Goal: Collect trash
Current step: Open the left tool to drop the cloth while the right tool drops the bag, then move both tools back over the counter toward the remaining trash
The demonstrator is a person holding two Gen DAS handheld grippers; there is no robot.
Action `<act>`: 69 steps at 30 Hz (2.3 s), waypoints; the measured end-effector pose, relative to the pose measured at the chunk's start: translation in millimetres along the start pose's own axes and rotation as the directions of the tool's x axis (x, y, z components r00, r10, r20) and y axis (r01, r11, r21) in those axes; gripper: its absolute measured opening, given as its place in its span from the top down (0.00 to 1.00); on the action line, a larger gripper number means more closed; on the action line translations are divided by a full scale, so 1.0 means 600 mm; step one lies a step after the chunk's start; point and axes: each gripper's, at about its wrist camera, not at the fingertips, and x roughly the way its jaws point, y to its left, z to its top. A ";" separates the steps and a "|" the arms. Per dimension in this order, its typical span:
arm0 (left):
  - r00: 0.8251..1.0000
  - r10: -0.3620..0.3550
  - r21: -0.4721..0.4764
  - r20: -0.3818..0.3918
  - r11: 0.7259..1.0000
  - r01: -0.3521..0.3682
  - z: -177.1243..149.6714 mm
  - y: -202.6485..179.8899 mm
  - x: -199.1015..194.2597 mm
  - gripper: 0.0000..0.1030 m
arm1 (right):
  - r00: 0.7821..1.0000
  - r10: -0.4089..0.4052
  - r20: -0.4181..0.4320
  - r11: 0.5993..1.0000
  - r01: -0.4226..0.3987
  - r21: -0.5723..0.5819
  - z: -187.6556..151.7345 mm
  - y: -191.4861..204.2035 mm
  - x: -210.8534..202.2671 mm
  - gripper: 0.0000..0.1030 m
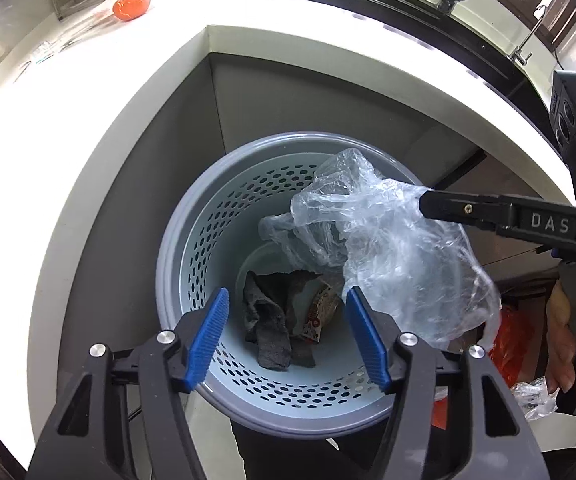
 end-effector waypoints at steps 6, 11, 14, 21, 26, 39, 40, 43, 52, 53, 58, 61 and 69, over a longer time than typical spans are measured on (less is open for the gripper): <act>0.999 0.021 -0.005 0.024 1.000 -0.020 0.005 -0.002 -0.026 0.40 | 1.000 0.018 0.012 1.000 -0.018 -0.022 -0.002 0.010 -0.019 0.55; 0.998 0.037 -0.020 0.046 0.999 -0.037 0.004 0.003 -0.054 0.38 | 1.000 0.012 0.011 0.999 -0.012 -0.045 -0.011 0.016 -0.032 0.55; 0.997 0.045 -0.029 0.058 0.999 -0.043 0.006 0.007 -0.067 0.38 | 1.000 0.015 0.007 0.999 -0.015 -0.039 -0.018 0.014 -0.040 0.55; 0.995 0.046 -0.048 0.090 0.998 -0.042 0.014 0.012 -0.096 0.38 | 0.999 0.023 0.025 0.999 -0.022 -0.032 -0.018 0.009 -0.068 0.55; 0.990 0.061 -0.048 0.129 0.997 -0.055 0.022 0.018 -0.133 0.37 | 0.998 0.038 0.046 0.999 -0.037 -0.030 -0.011 0.013 -0.087 0.55; 0.974 0.054 -0.066 0.222 0.997 -0.040 0.065 0.090 -0.212 0.31 | 0.988 0.052 0.149 0.999 -0.050 -0.016 0.037 0.075 -0.121 0.53; 0.972 0.048 -0.064 0.228 0.997 -0.034 0.069 0.096 -0.214 0.31 | 0.987 0.051 0.153 0.999 -0.049 -0.016 0.041 0.081 -0.123 0.53; 0.970 0.036 -0.060 0.239 0.998 -0.022 0.083 0.120 -0.219 0.31 | 0.986 0.043 0.162 0.999 -0.040 -0.020 0.051 0.107 -0.123 0.53; 0.957 0.021 -0.069 0.288 0.998 -0.001 0.132 0.208 -0.234 0.27 | 0.980 0.008 0.199 0.998 0.004 -0.064 0.087 0.198 -0.116 0.53; 0.955 0.024 -0.070 0.294 0.998 -0.004 0.137 0.218 -0.235 0.26 | 0.979 0.006 0.203 0.998 0.007 -0.064 0.092 0.208 -0.113 0.53; 0.953 0.028 -0.095 0.301 0.995 0.001 0.168 0.277 -0.230 0.24 | 0.976 -0.003 0.219 0.999 0.015 -0.052 0.119 0.256 -0.091 0.53; 0.955 0.043 -0.117 0.294 0.993 -0.008 0.187 0.314 -0.221 0.24 | 0.974 -0.011 0.224 0.999 0.022 -0.045 0.131 0.283 -0.072 0.53; 0.957 0.075 -0.140 0.280 0.989 -0.037 0.235 0.402 -0.188 0.24 | 0.972 -0.064 0.228 0.997 0.071 -0.023 0.175 0.341 -0.019 0.53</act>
